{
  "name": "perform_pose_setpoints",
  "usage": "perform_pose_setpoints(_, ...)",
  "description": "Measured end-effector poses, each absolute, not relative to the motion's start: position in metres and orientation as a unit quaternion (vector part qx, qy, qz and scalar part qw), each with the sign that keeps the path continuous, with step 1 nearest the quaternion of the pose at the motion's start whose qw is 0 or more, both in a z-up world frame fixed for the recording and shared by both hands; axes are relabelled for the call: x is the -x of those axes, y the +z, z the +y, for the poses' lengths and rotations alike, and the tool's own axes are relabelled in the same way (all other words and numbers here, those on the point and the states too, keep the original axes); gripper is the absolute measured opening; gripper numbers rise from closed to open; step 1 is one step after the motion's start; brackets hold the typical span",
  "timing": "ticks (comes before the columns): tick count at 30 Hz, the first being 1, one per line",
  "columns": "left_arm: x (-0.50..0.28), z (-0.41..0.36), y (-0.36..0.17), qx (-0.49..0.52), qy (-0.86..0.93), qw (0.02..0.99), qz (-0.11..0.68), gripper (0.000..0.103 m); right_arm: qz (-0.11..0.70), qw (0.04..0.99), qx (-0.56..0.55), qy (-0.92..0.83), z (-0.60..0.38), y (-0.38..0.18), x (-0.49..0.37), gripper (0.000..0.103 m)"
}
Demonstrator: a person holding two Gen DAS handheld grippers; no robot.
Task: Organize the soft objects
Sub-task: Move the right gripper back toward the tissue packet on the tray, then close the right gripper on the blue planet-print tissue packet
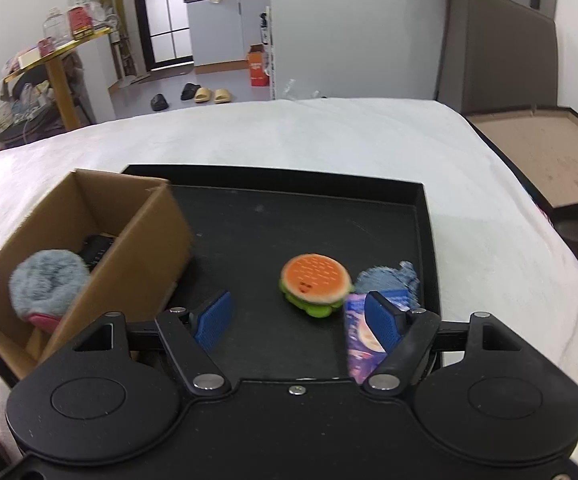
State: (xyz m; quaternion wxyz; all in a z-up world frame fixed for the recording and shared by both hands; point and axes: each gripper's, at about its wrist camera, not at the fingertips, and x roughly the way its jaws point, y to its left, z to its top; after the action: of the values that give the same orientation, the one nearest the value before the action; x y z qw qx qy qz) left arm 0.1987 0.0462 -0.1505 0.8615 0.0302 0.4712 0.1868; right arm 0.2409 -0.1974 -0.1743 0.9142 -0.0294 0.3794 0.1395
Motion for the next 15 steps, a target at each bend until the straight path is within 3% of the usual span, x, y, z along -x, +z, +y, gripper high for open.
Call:
perform_pose_setpoints(4,-0.203,0.040,-0.153,-0.048,0.187,0.856,0.480,0.052,0.381,0.915,0.024,0.127,-0.212,-0.186,-0.246,0.078)
perform_pose_setpoints(9,-0.208,0.027,-0.159,-0.080,0.180,0.845,0.497,0.067,0.387,0.915,0.002,0.113,-0.225,-0.198,-0.248,0.080)
perform_pose_setpoints(15,-0.212,0.017,-0.162,-0.105,0.190,0.833,0.508,0.075,0.385,0.916,0.007,0.112,-0.228,-0.207,-0.253,0.080)
